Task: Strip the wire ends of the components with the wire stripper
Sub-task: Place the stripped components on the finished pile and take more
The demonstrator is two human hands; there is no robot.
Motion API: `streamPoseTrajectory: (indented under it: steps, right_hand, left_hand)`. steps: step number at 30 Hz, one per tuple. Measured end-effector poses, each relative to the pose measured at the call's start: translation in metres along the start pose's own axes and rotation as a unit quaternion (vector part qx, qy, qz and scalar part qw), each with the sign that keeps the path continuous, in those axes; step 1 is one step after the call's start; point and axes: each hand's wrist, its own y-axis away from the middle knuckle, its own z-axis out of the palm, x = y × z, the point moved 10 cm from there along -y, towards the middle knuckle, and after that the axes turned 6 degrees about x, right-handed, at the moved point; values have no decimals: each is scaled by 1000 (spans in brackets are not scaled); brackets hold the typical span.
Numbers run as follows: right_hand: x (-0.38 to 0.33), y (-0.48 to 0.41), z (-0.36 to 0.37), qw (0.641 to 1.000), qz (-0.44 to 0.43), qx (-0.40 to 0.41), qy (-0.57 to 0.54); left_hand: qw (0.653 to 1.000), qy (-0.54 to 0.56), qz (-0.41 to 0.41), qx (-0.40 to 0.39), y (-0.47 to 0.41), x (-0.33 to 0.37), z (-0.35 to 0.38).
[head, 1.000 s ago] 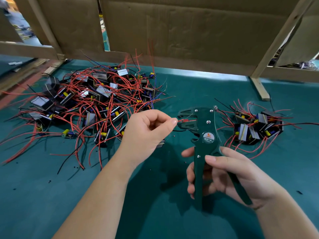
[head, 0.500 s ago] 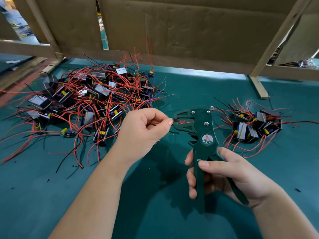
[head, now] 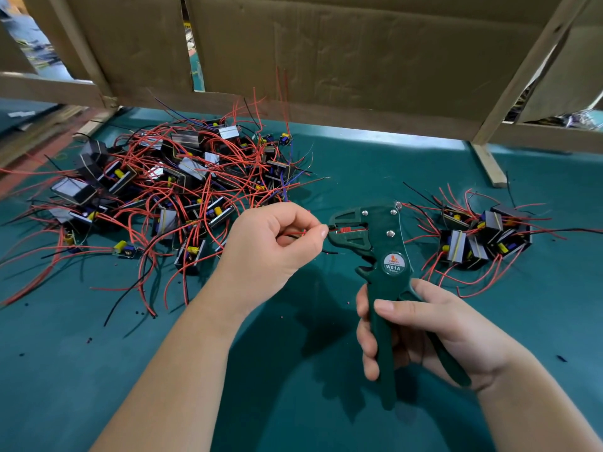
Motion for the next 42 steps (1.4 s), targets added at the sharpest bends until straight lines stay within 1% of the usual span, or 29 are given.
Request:
streamPoseTrajectory:
  steps: [3,7,8,11,12,14,17,20,22,24,28,31,33,36,42]
  right_hand:
    - [1,-1,0,1000,6,9,-6]
    - [6,-6,5,997,14,50,-59]
    - [7,-8,8,995,12,68,-71]
    - [13,-15,1,982,-4,167,-90]
    - [15,-16,-1,978,-5,187,-97]
    - [17,-17,-2,974,4,194,-113]
    - [16,-18,-4,972,16,182,-146]
    - [12,-20,-8,972,15,170,-159]
    - [5,-17,-20,967,8,184,-175]
    - [-2,-12,-34,964,0,197,-181]
    - [-8,-7,-40,970,-8,164,-178]
    - [-6,-9,-28,979,1,107,-171]
    - [-2,-9,-18,984,19,60,-167]
    - [5,-8,-6,987,50,14,-153]
    - [7,-9,12,984,62,-37,-160]
  left_hand:
    - [1000,-18,17,-4,1,3,1]
    - [992,-105,65,-13,2,8,4]
    - [991,-117,69,-15,2,6,5]
    - [991,-121,59,-20,1,-3,9]
    - [990,-125,57,-23,1,-5,11]
    - [990,-129,58,-28,1,-9,14]
    - [990,-125,56,-40,1,-11,19]
    - [983,-160,64,-57,4,-13,23]
    - [984,-165,63,-38,2,-14,15]
    - [987,-148,60,-10,-1,-13,4]
    - [992,-117,48,5,-4,-11,0]
    - [993,-108,37,11,-4,-13,-1]
    - [996,-89,14,24,-4,-16,-4]
    - [997,-61,-9,44,-4,-17,-8]
    - [998,-18,-34,40,-6,-16,-7]
